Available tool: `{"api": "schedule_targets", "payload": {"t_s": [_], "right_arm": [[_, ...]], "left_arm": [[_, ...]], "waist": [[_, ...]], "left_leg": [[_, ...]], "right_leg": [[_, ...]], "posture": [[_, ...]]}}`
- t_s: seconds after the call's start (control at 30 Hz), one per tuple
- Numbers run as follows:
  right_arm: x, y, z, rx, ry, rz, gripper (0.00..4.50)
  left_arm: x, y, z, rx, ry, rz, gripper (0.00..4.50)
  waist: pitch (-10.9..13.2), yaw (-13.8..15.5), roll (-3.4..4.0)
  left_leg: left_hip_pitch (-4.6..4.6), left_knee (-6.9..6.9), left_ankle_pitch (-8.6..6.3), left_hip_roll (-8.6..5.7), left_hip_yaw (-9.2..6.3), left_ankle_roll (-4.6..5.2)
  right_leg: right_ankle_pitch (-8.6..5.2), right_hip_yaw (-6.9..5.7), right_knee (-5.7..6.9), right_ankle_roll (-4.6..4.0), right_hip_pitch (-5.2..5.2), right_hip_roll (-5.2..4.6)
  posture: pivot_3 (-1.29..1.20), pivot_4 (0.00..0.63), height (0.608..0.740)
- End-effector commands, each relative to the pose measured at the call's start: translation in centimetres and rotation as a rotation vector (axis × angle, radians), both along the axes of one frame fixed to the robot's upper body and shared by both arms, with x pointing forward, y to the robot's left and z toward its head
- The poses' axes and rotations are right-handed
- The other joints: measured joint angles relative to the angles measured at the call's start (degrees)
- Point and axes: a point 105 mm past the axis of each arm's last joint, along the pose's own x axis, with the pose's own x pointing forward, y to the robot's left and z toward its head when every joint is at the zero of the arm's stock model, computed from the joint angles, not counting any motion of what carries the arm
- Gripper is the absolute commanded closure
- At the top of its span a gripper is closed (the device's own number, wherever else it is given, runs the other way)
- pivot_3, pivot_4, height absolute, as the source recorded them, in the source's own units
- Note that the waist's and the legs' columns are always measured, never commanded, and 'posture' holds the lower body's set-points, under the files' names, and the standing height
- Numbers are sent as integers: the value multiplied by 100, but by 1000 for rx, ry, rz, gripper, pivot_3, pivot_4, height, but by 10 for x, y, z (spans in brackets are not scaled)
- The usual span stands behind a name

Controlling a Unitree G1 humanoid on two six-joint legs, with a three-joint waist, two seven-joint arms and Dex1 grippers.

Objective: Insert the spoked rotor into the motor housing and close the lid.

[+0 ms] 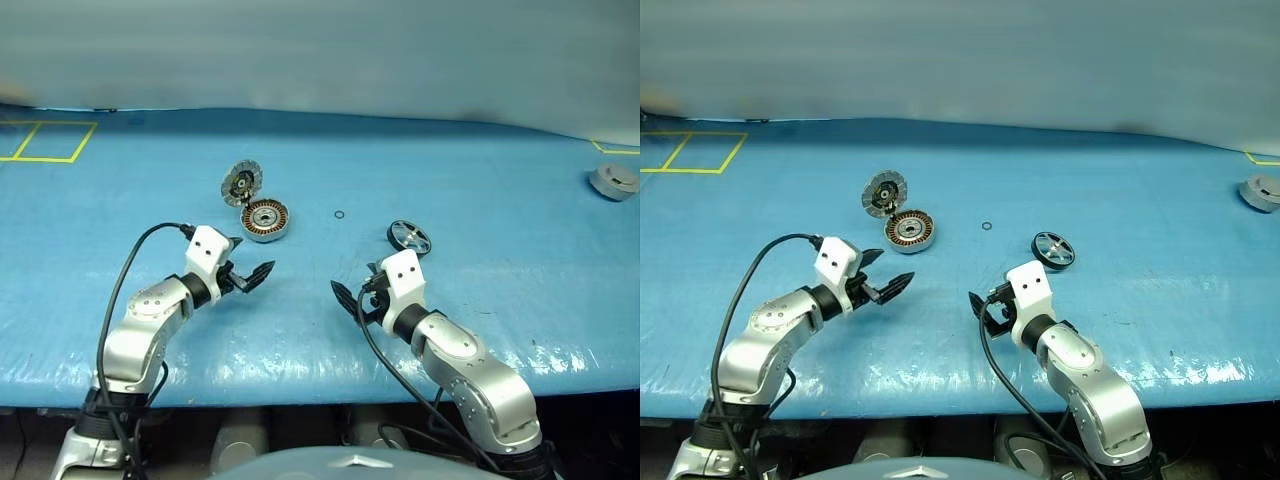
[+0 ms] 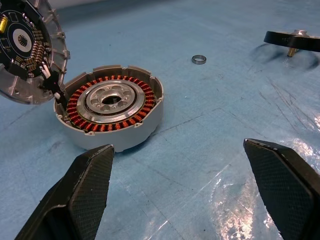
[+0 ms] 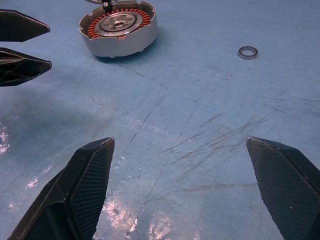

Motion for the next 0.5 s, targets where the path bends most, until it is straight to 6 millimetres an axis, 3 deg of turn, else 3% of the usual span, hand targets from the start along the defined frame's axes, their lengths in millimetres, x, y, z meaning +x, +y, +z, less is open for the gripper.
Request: {"api": "schedule_targets", "payload": {"t_s": [0.03,0.5], "right_arm": [[1,5,12,23,-52,17,44],[2,5,11,18,-50,21,44]], "left_arm": [[0,0,12,8,-46,-8,0],[1,0,13,30,-54,-18,0]], "waist": [[0,1,0],[0,1,0]], "left_leg": [[0,0,0,0,0,0],[0,0,0,0,0,0]], "right_leg": [[0,0,0,0,0,0],[0,-1,0,-1,0,0]], "posture": [[0,150,740],[0,150,740]]}}
